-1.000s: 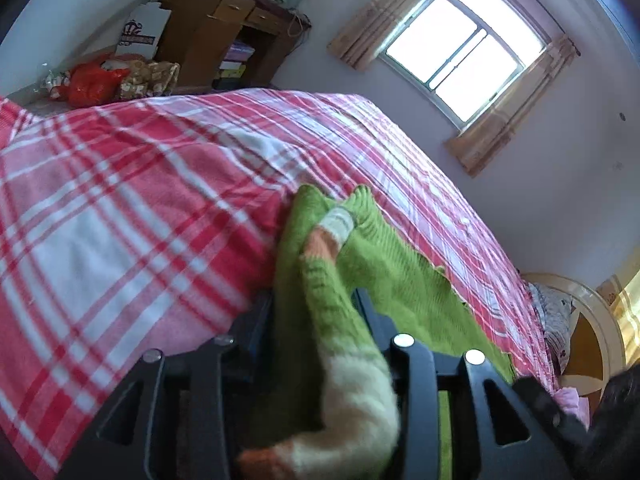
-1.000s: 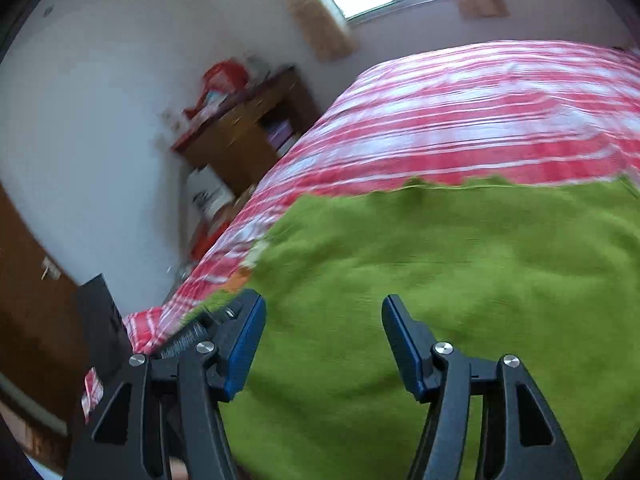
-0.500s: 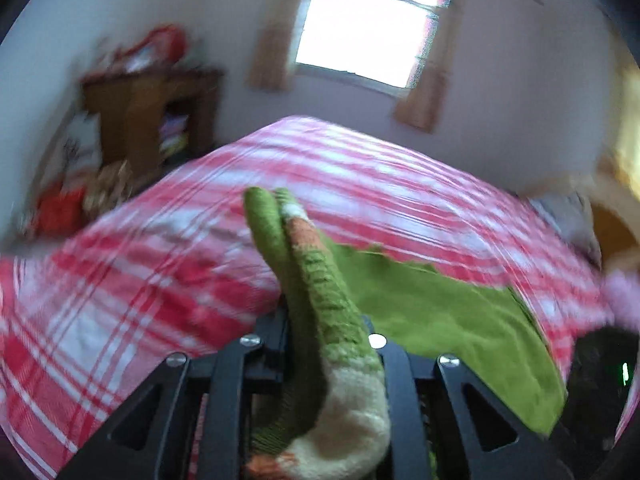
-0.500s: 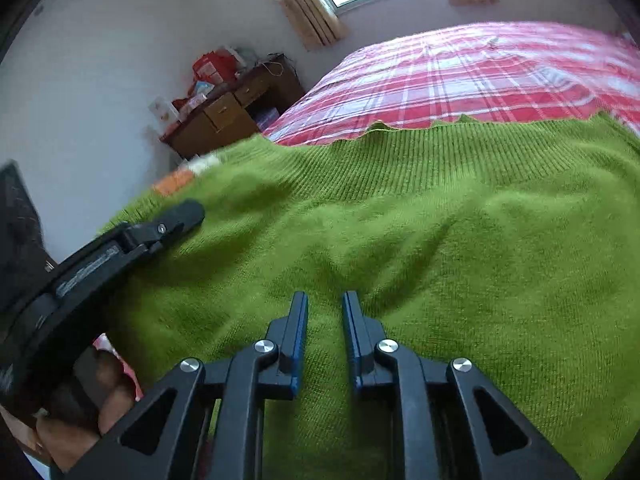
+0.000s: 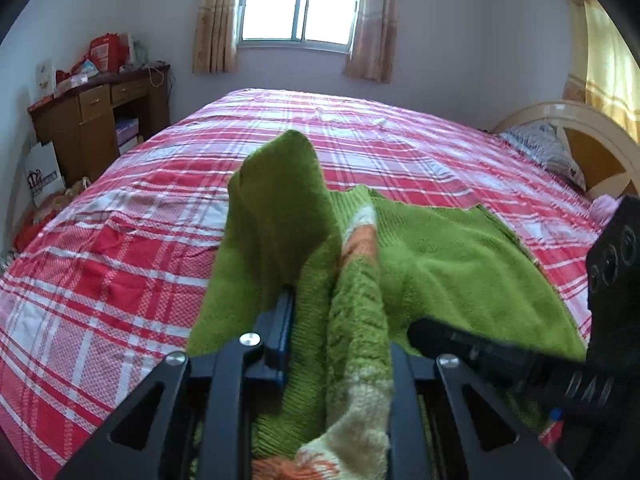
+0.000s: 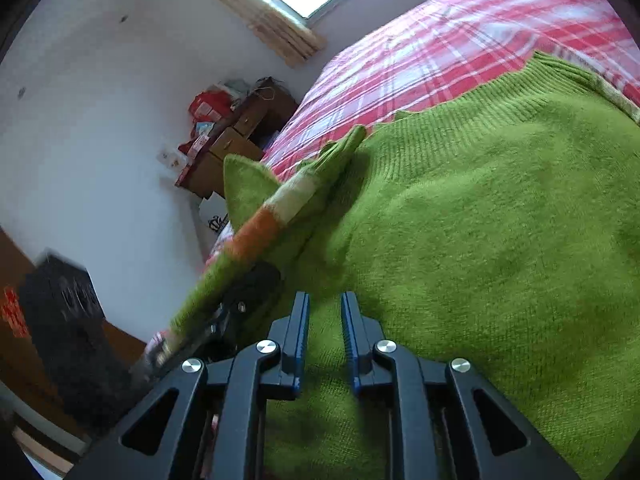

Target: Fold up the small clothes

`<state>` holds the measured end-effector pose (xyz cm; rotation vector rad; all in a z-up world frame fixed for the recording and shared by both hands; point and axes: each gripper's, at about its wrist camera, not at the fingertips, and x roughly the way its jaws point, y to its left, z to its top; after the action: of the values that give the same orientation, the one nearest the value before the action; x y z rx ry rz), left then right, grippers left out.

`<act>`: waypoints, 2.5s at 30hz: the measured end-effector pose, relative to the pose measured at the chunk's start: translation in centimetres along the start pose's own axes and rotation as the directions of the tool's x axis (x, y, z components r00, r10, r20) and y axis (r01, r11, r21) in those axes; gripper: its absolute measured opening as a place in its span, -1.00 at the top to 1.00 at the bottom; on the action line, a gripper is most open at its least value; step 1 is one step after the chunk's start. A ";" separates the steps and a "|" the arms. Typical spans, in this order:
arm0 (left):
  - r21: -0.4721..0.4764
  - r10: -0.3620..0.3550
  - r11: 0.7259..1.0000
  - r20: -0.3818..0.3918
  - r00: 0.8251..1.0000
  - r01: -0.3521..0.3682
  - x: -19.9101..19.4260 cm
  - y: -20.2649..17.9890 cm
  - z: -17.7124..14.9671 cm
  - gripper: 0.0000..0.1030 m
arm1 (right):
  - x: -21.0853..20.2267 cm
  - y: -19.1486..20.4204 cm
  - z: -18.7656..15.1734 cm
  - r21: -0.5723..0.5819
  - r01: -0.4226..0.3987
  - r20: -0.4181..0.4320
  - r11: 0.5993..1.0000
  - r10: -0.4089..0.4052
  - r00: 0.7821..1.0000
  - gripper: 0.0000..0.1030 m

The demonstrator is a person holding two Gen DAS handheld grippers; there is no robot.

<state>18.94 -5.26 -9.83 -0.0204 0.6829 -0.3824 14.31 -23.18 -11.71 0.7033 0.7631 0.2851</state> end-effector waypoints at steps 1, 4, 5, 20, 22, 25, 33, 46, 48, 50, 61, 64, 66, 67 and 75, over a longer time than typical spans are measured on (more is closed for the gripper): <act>-0.004 -0.005 1.000 0.004 1.000 0.005 0.0 0.1 0.0 0.65 | 0.0 -0.1 0.3 0.019 -0.017 -0.003 1.000 0.017 1.000 0.57; 0.005 -0.001 1.000 0.002 1.000 0.001 -0.1 -0.2 -0.2 0.64 | 0.4 0.2 1.4 0.051 -0.079 -0.006 0.996 0.079 0.997 0.13; 0.008 -0.001 1.000 0.001 1.000 0.001 -0.1 -0.2 -0.2 0.64 | 0.5 0.6 1.7 0.044 -0.089 -0.001 0.995 0.089 0.996 0.03; 0.028 -0.193 0.981 0.006 0.981 0.192 -7.0 2.9 -1.0 -0.40 | 1.3 1.0 1.9 0.047 -0.159 -0.039 0.986 0.161 0.986 -0.17; -0.029 -0.126 0.991 0.044 0.991 0.127 -7.9 5.0 -0.7 -0.41 | 1.1 1.6 1.9 0.042 -0.153 -0.036 0.987 0.155 0.987 -0.17; -0.087 0.026 0.996 0.024 0.999 -0.024 -7.1 6.8 -0.3 -0.41 | 1.7 3.1 2.0 0.007 -0.126 -0.055 0.992 0.126 0.991 -0.17; -0.301 0.098 0.948 -0.043 0.994 -0.107 -5.7 11.0 -1.9 -0.41 | 5.0 7.9 2.0 -0.173 0.045 -0.122 0.984 -0.067 0.990 -0.17; -0.061 -0.115 0.992 -0.028 0.993 0.113 -5.7 3.3 -3.2 0.06 | 6.7 7.6 1.9 -0.223 0.122 -0.126 0.967 -0.153 0.980 -0.06; -0.068 -0.123 0.990 -0.024 0.992 0.121 -5.9 3.2 -3.4 0.06 | 6.3 7.4 1.7 -0.249 0.156 -0.084 0.956 -0.182 0.980 0.61; -0.087 -0.147 0.986 -0.013 0.989 0.145 -6.3 3.8 -3.0 0.02 | 5.4 6.9 1.8 -0.237 0.127 -0.063 0.963 -0.146 0.987 0.69; -0.166 -0.148 0.974 0.065 0.987 0.157 -5.9 5.4 0.5 -0.23 | -1.4 8.6 5.2 -0.391 0.074 0.042 0.918 -0.062 0.997 0.73; -0.108 -0.177 0.977 0.046 0.983 0.181 -5.2 2.3 0.5 -0.23 | -3.1 7.8 6.5 -0.410 0.068 0.030 0.910 -0.061 0.998 0.73; -0.073 -0.201 0.976 0.033 0.979 0.203 -4.4 0.3 0.5 -0.23 | -4.6 6.6 7.3 -0.413 0.065 0.026 0.909 -0.059 0.998 0.73; -0.058 -0.212 0.975 0.028 0.977 0.213 -4.2 -0.7 0.5 -0.23 | -5.2 6.2 7.6 -0.419 0.073 0.030 0.905 -0.067 0.997 0.73; 0.028 -0.275 0.961 -0.037 0.961 0.276 -2.5 -7.1 0.3 -0.23 | -9.0 -0.4 8.7 -0.375 0.138 0.029 0.917 -0.137 0.990 0.73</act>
<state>14.97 -10.98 -7.04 -0.0790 0.7077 -0.6630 14.28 -31.91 -2.72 0.2845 0.7253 0.2923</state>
